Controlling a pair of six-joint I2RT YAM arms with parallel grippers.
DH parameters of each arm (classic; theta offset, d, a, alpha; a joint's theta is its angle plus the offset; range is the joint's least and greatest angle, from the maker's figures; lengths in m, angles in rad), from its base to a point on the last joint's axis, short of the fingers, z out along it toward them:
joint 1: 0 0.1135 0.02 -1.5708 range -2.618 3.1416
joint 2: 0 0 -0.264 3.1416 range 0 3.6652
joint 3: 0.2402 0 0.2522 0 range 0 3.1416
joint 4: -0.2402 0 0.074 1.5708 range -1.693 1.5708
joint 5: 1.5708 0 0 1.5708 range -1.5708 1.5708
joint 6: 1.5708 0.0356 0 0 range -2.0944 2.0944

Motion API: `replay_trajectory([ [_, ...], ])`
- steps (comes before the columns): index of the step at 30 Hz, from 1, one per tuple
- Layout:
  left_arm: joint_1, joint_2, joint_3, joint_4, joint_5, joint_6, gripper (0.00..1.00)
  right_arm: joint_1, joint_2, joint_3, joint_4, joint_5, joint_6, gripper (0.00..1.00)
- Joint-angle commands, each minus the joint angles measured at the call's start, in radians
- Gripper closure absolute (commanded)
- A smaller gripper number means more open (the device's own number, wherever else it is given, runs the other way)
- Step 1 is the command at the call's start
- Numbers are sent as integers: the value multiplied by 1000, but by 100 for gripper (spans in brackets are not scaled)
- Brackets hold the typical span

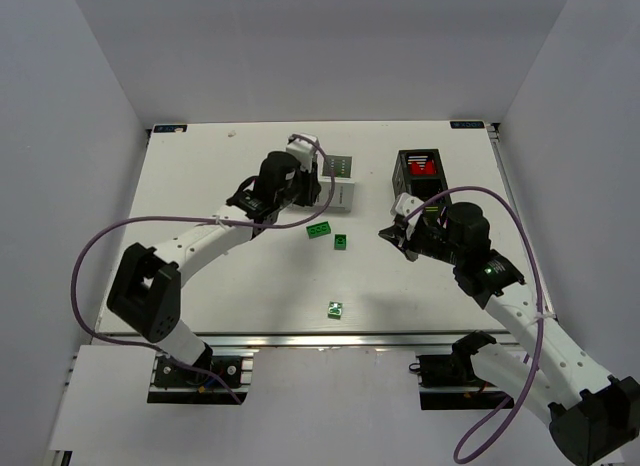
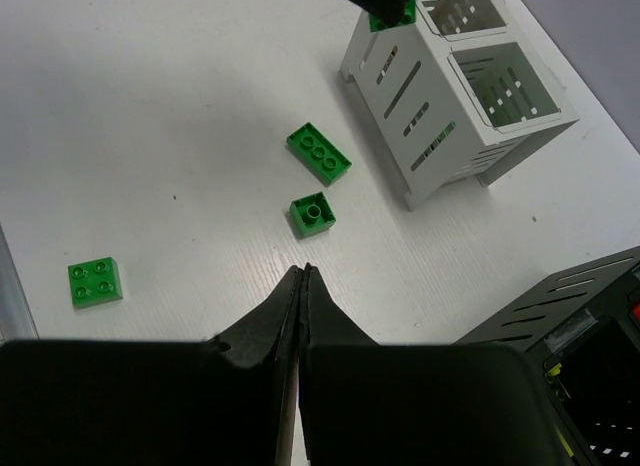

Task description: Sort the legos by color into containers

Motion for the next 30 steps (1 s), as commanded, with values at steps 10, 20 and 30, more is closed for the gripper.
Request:
replay_trajectory([
  [10,1,226,306,77,10,31,100,-2,10,-13,47,-8,-15,100],
  [20,1,377,461,15,-66,18,84,-2,19,-15,46,-16,-20,100],
  [30,1,433,552,-99,-79,-14,48,-2,3,-15,47,-15,-20,100],
])
